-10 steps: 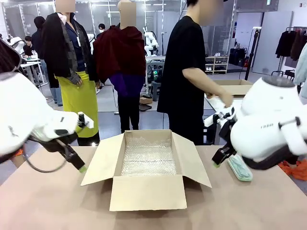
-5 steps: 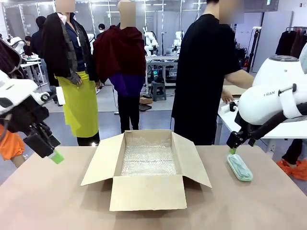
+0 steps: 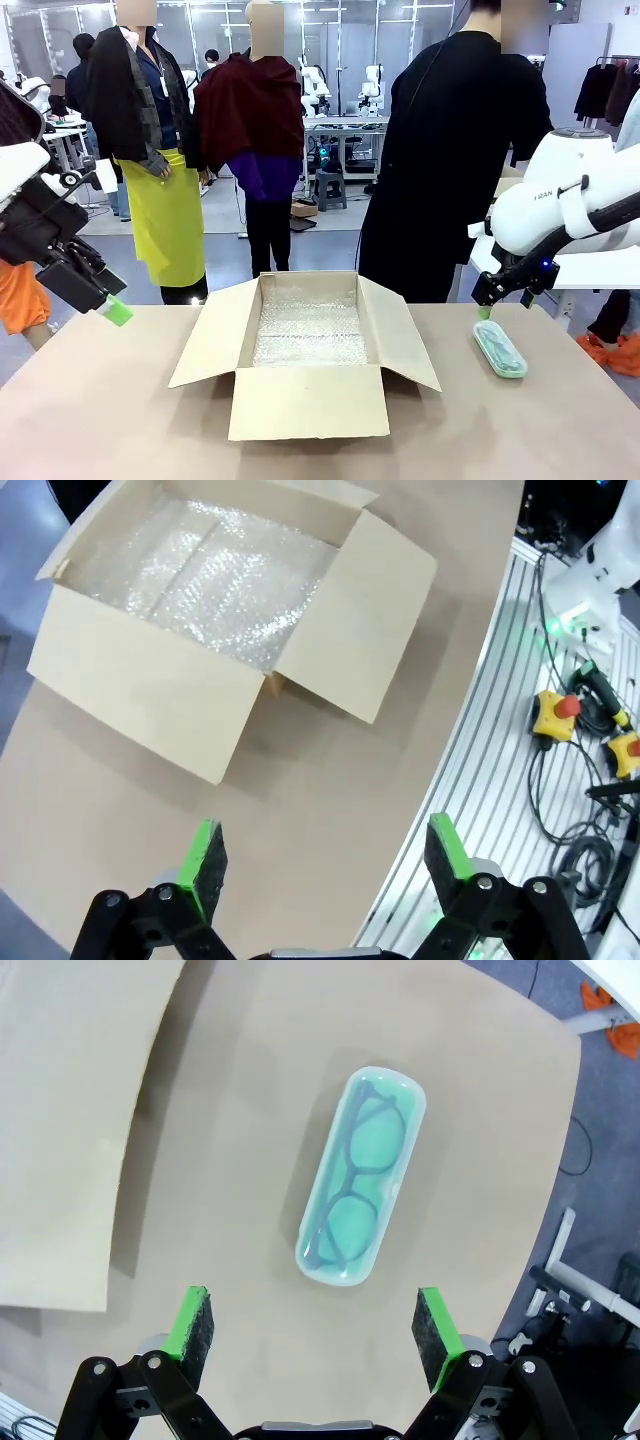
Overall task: Pack the glasses set securely to prepare it for shipping.
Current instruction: Place the Glasses case inside the Package Box.
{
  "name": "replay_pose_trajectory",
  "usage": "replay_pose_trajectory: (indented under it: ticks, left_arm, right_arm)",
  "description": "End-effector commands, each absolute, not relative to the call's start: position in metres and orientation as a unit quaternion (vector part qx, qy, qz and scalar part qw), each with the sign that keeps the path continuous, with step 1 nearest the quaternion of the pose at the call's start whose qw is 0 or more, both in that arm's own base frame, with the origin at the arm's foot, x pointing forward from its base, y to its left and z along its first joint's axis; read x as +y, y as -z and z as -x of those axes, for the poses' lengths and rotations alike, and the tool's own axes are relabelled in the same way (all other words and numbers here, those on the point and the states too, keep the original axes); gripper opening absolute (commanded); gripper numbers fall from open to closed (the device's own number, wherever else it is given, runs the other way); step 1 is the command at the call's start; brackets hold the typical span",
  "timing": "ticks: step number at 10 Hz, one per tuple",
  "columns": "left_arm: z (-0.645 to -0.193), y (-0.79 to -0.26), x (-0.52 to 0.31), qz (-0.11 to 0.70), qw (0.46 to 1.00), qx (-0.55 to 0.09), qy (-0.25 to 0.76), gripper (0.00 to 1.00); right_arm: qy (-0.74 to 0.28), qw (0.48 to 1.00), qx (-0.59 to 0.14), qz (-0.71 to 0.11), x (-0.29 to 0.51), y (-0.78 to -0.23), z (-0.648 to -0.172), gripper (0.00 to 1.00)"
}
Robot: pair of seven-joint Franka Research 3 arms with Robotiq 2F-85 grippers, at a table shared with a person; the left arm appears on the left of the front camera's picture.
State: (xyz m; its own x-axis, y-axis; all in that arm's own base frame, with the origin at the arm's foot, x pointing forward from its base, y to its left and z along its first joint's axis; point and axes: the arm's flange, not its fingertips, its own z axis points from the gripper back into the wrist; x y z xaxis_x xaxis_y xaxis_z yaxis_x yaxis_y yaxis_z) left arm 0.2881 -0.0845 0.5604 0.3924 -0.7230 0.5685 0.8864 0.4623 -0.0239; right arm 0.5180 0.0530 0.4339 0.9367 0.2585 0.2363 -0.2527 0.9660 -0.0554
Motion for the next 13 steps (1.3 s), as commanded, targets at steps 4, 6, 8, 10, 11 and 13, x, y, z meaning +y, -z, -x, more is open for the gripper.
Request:
replay_pose_trajectory:
  ticks: [4, 6, 8, 10, 11, 13]
  left_arm:
    - [-0.287, -0.560, -0.084, 0.153, 0.815, -0.245, 0.503, 1.00]
    - [-0.287, -0.560, -0.084, 0.153, 0.815, -0.245, 0.503, 1.00]
    - [-0.287, -0.560, -0.084, 0.153, 0.815, -0.245, 0.503, 1.00]
    - [-0.287, -0.560, -0.084, 0.153, 0.815, -0.245, 0.503, 1.00]
    - [-0.287, -0.560, -0.084, 0.153, 0.815, -0.245, 0.503, 1.00]
    - [-0.287, -0.560, -0.084, 0.153, 0.815, -0.245, 0.503, 1.00]
  right_arm:
    - [-0.048, 0.994, -0.095, 0.003, 0.039, -0.386, -0.569, 1.00]
    - [-0.033, 0.995, -0.088, -0.012, 0.026, -0.361, -0.580, 1.00]
    - [-0.024, 0.996, -0.080, -0.004, 0.021, -0.349, -0.585, 1.00]
    - [-0.019, 0.997, -0.068, -0.015, 0.019, -0.338, -0.589, 1.00]
    - [-0.016, 0.997, -0.067, -0.023, 0.019, -0.332, -0.590, 1.00]
    - [-0.008, 0.998, -0.054, -0.018, 0.022, -0.319, -0.591, 1.00]
